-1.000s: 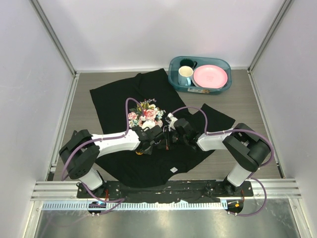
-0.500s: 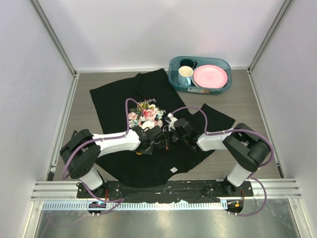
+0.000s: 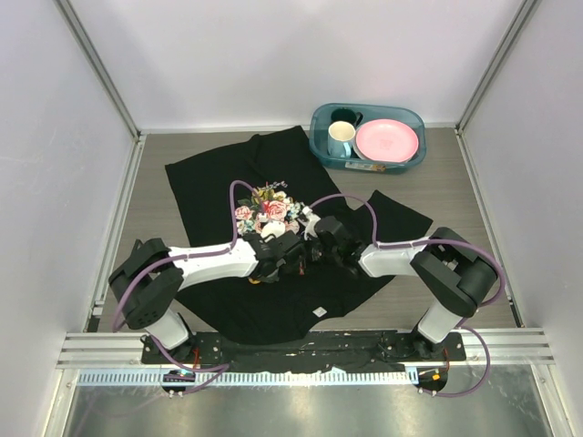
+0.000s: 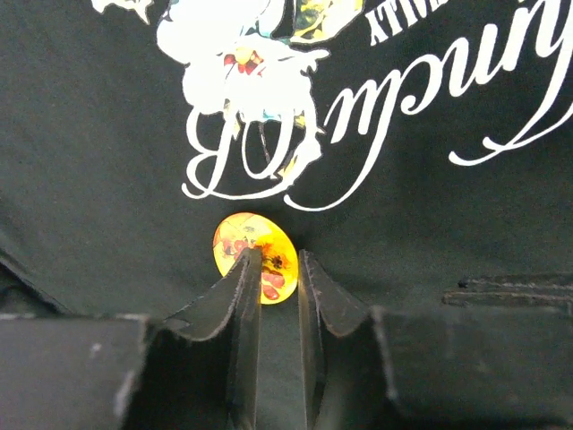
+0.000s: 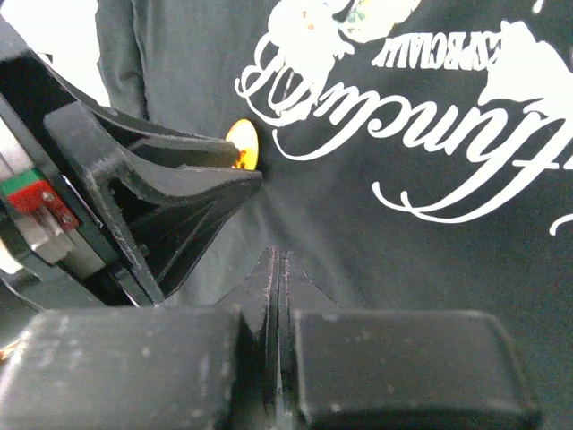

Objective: Remove the brooch from the garment

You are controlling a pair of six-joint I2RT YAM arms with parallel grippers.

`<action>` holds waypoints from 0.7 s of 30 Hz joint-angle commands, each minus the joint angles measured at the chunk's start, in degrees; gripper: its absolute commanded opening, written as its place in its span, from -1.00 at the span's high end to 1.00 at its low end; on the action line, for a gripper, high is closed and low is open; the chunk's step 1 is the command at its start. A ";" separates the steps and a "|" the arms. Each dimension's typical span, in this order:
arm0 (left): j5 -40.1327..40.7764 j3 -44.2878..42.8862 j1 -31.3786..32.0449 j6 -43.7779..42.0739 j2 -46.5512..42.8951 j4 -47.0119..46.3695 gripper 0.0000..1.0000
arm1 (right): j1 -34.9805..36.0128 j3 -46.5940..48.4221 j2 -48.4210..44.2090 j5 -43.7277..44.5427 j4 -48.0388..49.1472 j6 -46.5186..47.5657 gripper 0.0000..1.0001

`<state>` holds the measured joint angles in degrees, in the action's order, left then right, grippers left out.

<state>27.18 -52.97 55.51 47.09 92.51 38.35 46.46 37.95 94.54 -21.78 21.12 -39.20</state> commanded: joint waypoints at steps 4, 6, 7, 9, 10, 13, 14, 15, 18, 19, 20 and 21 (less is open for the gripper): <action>0.77 2.43 0.22 1.25 -5.23 -0.38 0.80 | 0.39 3.70 0.02 -0.72 3.57 -2.81 0.98; 1.12 2.96 0.22 1.34 -6.64 -0.73 0.83 | 0.65 4.23 0.64 -0.98 4.36 -3.25 0.98; 1.56 3.13 0.13 1.42 -6.90 -0.73 0.86 | 0.74 4.32 1.08 -0.90 4.45 -3.51 0.98; 1.74 3.31 0.13 1.51 -7.52 -0.64 0.91 | 0.74 4.76 1.52 -0.90 4.89 -3.78 0.95; 1.82 3.49 0.22 1.43 -7.78 -0.56 0.94 | 1.00 4.85 1.70 -0.90 4.98 -3.95 0.94; 2.09 3.84 0.13 1.86 -8.75 -0.73 1.00 | 1.35 5.46 3.10 -1.42 5.59 -4.39 0.90; 2.00 4.27 0.13 1.95 -9.10 -1.34 1.00 | 1.53 5.90 3.89 -1.51 5.86 -4.65 0.90; 2.09 4.54 0.22 2.13 -9.62 -1.69 1.00 | 1.79 6.08 4.33 -1.60 5.94 -4.66 0.87; 1.74 5.77 0.13 2.74 -12.00 -3.36 1.00 | 2.23 6.52 5.56 -1.77 6.73 -5.44 0.85; 1.65 6.21 0.13 2.74 -13.22 -3.72 1.00 | 2.41 6.61 5.74 -1.86 7.00 -5.62 0.85; 1.74 6.30 0.22 2.83 -13.67 -4.33 1.00 | 2.67 6.78 5.92 -1.86 7.09 -5.71 0.84; 1.65 6.47 0.13 2.83 -14.19 -4.60 1.00 | 2.85 6.78 6.18 -1.86 7.09 -5.80 0.81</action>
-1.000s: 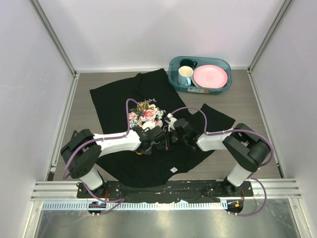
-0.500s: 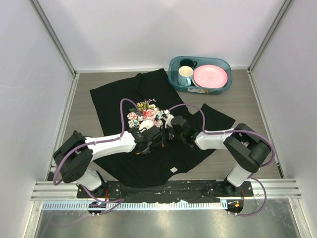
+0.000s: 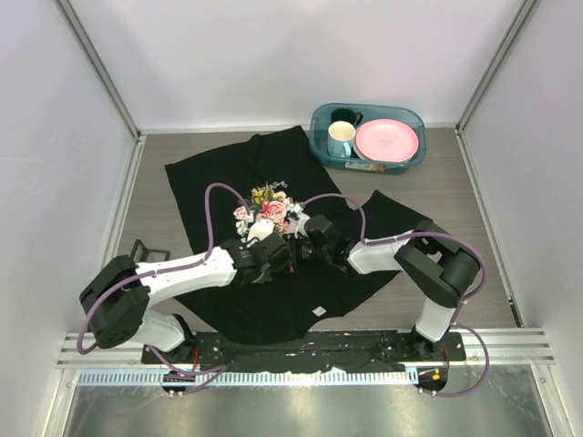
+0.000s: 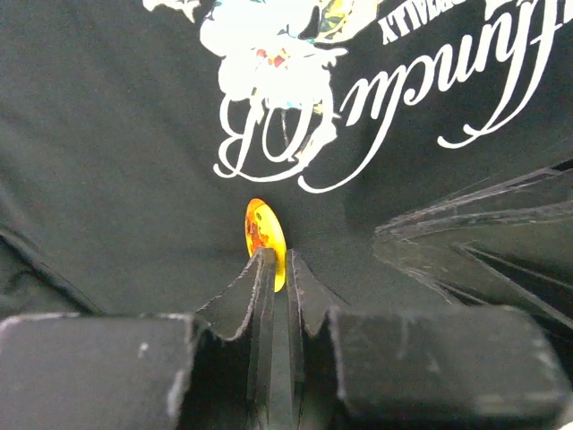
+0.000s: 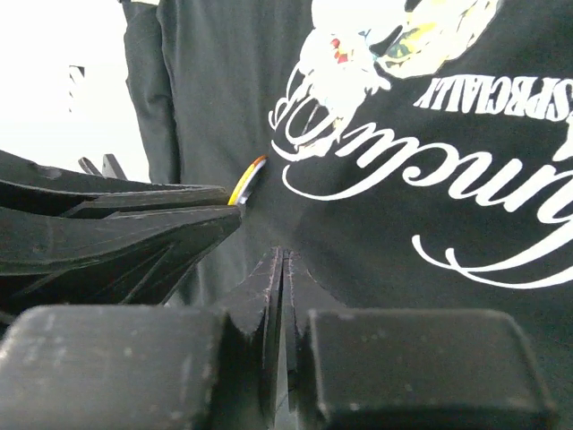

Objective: Remove the brooch from the garment

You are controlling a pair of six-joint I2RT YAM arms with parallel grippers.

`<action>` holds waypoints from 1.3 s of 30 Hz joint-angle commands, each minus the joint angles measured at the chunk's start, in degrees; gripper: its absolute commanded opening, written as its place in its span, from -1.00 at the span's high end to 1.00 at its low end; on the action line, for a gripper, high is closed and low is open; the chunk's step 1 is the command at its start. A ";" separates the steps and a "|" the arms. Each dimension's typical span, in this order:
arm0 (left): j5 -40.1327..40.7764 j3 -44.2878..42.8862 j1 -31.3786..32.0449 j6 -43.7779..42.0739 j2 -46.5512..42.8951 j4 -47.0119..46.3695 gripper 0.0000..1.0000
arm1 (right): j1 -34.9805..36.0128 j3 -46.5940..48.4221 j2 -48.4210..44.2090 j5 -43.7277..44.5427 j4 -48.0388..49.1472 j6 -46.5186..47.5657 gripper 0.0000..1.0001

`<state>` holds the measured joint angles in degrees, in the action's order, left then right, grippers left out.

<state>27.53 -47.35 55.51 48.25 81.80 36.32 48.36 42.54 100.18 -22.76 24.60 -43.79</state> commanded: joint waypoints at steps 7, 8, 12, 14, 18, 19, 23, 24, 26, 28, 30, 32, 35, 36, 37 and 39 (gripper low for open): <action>0.07 2.70 0.13 3.08 -7.18 -4.93 1.00 | 2.70 3.60 2.30 -0.97 4.40 -1.65 0.72; -0.11 2.97 0.13 3.25 -7.70 -5.46 1.00 | 2.97 3.86 2.39 -0.79 4.32 -1.65 0.70; -0.72 4.80 0.04 4.57 -8.76 -5.38 1.00 | 3.50 4.30 3.35 -0.61 4.40 -1.47 0.64; -1.07 6.04 0.04 5.36 -9.81 -6.17 1.00 | 3.67 4.30 3.79 -0.44 4.67 -1.39 0.61; -1.51 10.34 0.04 7.90 -13.41 -8.18 1.00 | 4.11 4.39 4.41 -0.09 5.19 -1.03 0.61; -1.43 11.05 0.04 8.35 -14.20 -8.89 1.00 | 4.29 4.48 4.58 -0.09 5.37 -1.03 0.61; -0.64 13.51 -0.05 10.46 -17.46 -9.59 1.00 | 4.64 5.00 5.55 -0.35 5.81 -1.38 0.63; -0.55 14.47 -0.05 10.72 -18.25 -9.86 1.00 | 4.73 5.09 5.73 -0.44 5.98 -1.39 0.63; -0.37 15.44 -0.13 11.69 -20.18 -10.56 1.00 | 5.25 5.44 6.08 -0.35 6.43 -1.47 0.64; -0.46 16.67 -0.40 12.48 -21.59 -11.26 1.00 | 5.60 5.97 6.34 -0.18 6.69 -1.47 0.65; -0.72 17.55 -0.49 12.92 -22.12 -11.79 1.00 | 6.04 6.32 6.78 0.00 6.86 -1.56 0.65; -0.81 17.73 -0.57 13.36 -22.47 -11.97 1.00 | 6.31 6.76 7.22 0.18 6.95 -1.65 0.65; -1.16 17.73 -0.66 13.89 -22.04 -11.97 0.93 | 6.57 7.20 8.01 0.18 7.22 -2.00 0.66; -1.25 17.65 -0.57 13.98 -22.03 -11.88 0.89 | 6.75 7.29 8.10 0.26 7.30 -1.91 0.66; -1.25 17.56 -0.66 14.24 -22.03 -11.88 0.83 | 6.75 7.29 8.45 0.44 7.39 -2.00 0.68; -0.99 17.65 -0.57 15.12 -22.56 -11.79 0.56 | 6.84 7.20 8.63 0.44 7.30 -2.09 0.72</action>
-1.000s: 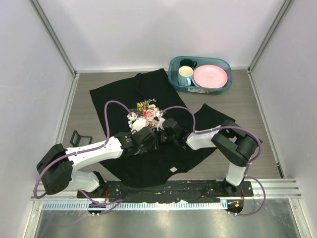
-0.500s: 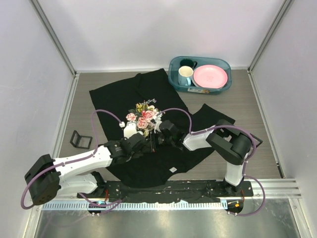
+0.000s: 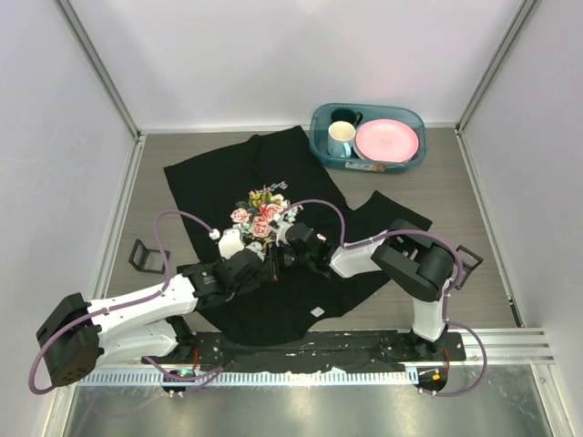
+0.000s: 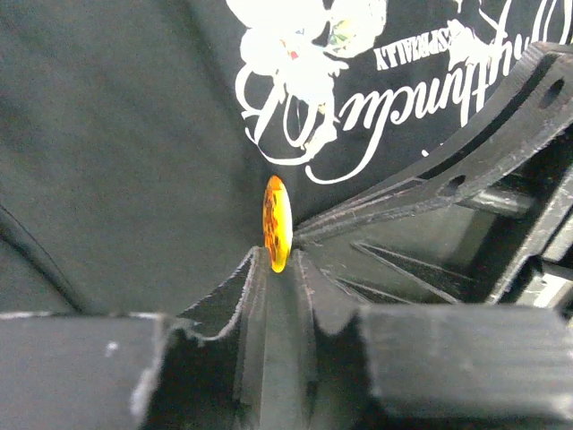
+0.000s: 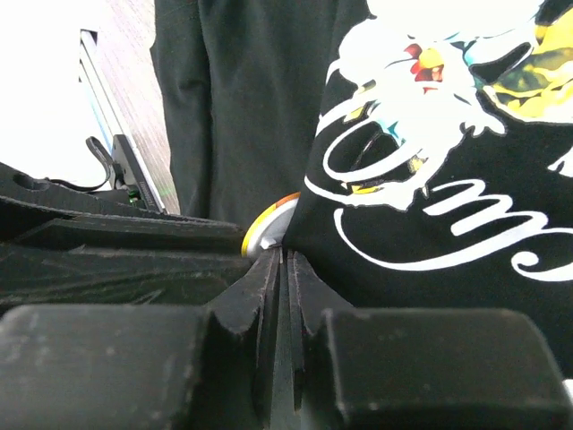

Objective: Remove the brooch from the garment

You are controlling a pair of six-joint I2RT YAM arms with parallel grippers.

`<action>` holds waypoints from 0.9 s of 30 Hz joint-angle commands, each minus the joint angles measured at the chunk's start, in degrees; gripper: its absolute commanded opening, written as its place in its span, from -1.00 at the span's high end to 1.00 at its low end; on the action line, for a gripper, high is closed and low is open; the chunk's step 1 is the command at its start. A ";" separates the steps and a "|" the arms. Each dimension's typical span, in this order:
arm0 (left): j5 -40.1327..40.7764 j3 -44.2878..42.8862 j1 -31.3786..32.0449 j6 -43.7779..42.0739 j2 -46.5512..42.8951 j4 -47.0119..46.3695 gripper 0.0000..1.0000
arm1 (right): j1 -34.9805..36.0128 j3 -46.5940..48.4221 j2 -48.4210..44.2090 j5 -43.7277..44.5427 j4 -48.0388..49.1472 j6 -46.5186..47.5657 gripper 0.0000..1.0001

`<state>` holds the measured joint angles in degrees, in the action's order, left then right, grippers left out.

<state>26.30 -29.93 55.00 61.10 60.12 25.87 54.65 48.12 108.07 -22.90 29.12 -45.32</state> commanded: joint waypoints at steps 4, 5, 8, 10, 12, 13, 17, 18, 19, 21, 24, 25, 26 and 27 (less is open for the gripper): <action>1.11 0.66 -0.16 4.02 -2.98 -0.65 0.07 | 0.63 1.45 1.17 0.40 3.04 -0.47 0.78; 1.47 0.93 -0.16 4.55 -3.42 -0.30 -0.09 | 0.72 1.45 1.26 0.40 3.22 -0.47 0.79; 1.91 1.54 -0.42 5.43 -5.97 0.15 -0.19 | 0.98 1.45 1.18 0.31 3.22 -0.56 0.82; 1.82 1.90 -1.03 5.26 -7.29 -0.12 -0.21 | 1.07 1.54 1.00 0.31 3.39 -0.56 0.82; 2.08 1.90 -1.39 4.82 -7.47 0.49 -0.22 | 1.16 1.63 0.91 0.31 3.31 -0.56 0.83; 2.26 1.72 -1.91 4.38 -7.12 0.85 -0.21 | 1.24 1.80 0.83 0.31 3.31 -0.47 0.82; 1.47 1.54 -3.67 2.98 -6.16 0.85 -0.16 | 1.33 1.89 1.00 0.31 3.22 -0.65 0.84; 0.86 1.54 -4.54 2.71 -5.89 0.15 -0.13 | 1.33 1.89 1.00 0.31 3.31 -0.65 0.84; 0.33 1.54 -4.99 2.36 -5.63 -0.20 -0.11 | 1.33 1.89 1.09 0.57 3.31 -0.65 0.85; -0.90 1.46 -6.22 1.31 -4.66 -1.34 -0.03 | 1.33 1.80 1.00 0.66 3.31 -0.73 0.85; -2.39 1.19 -7.45 -0.28 -2.64 -3.19 0.05 | 1.33 1.72 0.74 0.83 3.22 -0.82 0.85; -3.62 1.11 -7.80 -0.89 -2.03 -3.71 0.07 | 1.33 1.80 0.74 0.92 3.22 -0.74 0.86; -3.98 0.76 -7.98 -1.42 -0.63 -3.81 0.08 | 1.25 1.80 0.65 1.01 3.22 -0.82 0.86; -4.24 0.49 -8.16 -1.60 -0.01 -3.89 0.08 | 1.33 1.89 0.74 1.01 3.13 -0.74 0.86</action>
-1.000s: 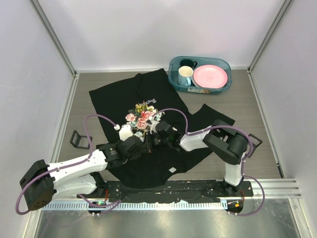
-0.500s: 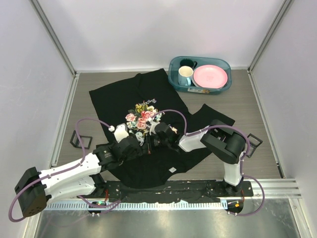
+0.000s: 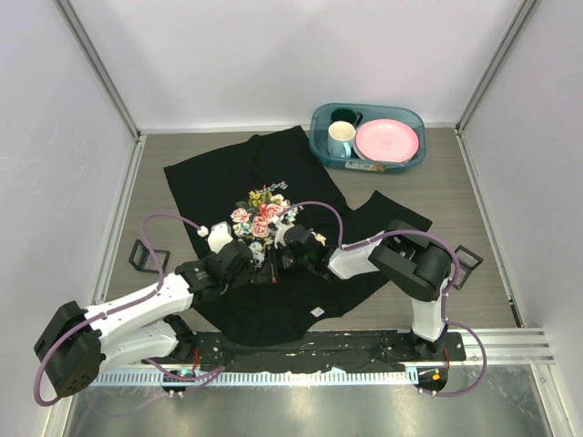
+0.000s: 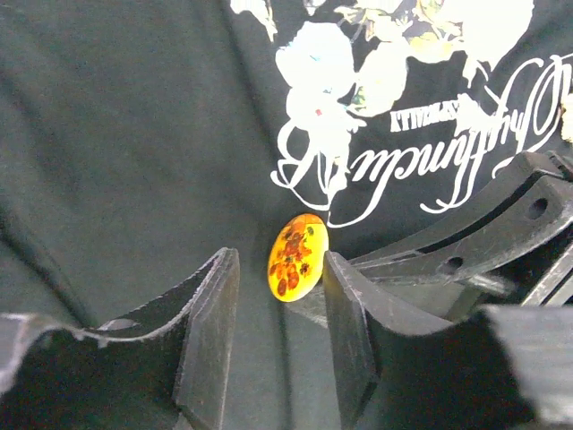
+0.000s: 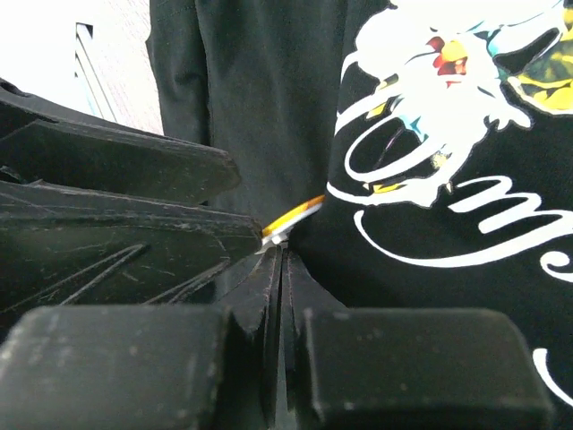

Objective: Remove the brooch from the garment

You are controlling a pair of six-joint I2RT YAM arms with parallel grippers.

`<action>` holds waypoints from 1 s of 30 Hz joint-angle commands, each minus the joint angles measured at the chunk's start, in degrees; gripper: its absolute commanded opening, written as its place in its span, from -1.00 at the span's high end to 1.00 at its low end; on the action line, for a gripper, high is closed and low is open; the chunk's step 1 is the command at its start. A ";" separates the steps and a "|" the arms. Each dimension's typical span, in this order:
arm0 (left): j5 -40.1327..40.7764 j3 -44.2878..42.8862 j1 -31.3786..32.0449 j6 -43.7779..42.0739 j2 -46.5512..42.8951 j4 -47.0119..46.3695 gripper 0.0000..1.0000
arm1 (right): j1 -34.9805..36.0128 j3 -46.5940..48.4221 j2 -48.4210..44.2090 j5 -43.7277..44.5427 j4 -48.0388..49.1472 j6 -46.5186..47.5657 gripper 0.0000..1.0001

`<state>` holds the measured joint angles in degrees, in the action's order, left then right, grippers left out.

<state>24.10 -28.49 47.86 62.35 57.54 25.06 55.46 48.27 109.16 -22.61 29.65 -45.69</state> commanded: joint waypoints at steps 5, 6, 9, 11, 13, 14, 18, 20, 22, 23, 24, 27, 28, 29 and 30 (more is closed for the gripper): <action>-3.18 -0.86 -1.19 -3.55 5.21 -4.58 0.21 | 0.44 1.74 -0.53 0.90 2.17 -0.19 0.87; -3.18 -0.78 -1.27 -3.55 5.39 -4.67 0.25 | 0.52 1.65 -0.44 1.25 1.73 -0.01 0.87; -2.92 -0.60 -1.36 -3.29 4.78 -4.14 0.30 | 0.44 1.48 -0.71 1.87 1.20 0.16 0.88; -3.09 0.10 -1.27 -3.20 3.29 -4.14 0.23 | 0.44 1.48 -0.62 2.13 1.03 0.34 0.88; -3.35 1.06 -1.36 -3.02 1.10 -4.14 0.10 | 0.52 1.74 -0.27 1.87 1.46 0.52 0.88; -3.44 1.42 -1.27 -2.93 0.30 -3.97 0.07 | 0.52 1.91 -0.09 1.96 1.46 0.52 0.88; -3.27 2.74 -1.27 -2.93 -3.22 -2.65 0.01 | 0.52 3.14 0.26 2.66 1.38 0.60 0.88; -3.27 2.39 -1.27 -3.11 -3.40 -1.07 0.03 | 0.61 3.67 0.61 2.40 1.29 0.52 0.88; -3.35 2.39 -1.27 -3.02 -3.48 -0.45 0.10 | 0.52 4.46 0.87 2.40 1.20 0.43 0.88; -3.36 2.47 -1.27 -3.02 -3.75 -0.54 0.11 | 0.52 4.72 0.87 2.48 1.03 0.43 0.88; -3.36 2.65 -1.27 -2.93 -3.75 -0.45 0.12 | 0.52 5.51 0.87 2.48 0.68 0.34 0.88; -2.74 2.83 -1.27 -2.84 -3.75 -0.54 0.10 | 0.52 7.00 1.49 2.40 -0.47 0.87 0.88; -2.30 2.74 -1.36 -2.84 -3.49 -0.10 0.08 | 0.52 7.19 1.58 2.48 -0.90 1.04 0.88; -2.13 2.56 -1.27 -2.84 -3.40 0.16 0.06 | 0.52 7.45 1.66 2.83 -1.69 1.30 0.88; -1.95 2.04 -1.27 -3.02 -3.22 0.51 0.01 | 0.44 7.45 1.67 3.10 -1.87 1.39 0.88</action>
<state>20.99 -26.00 46.63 59.57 54.57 24.60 55.55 52.73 110.89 -20.47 27.11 -45.30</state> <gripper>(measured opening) 0.464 0.060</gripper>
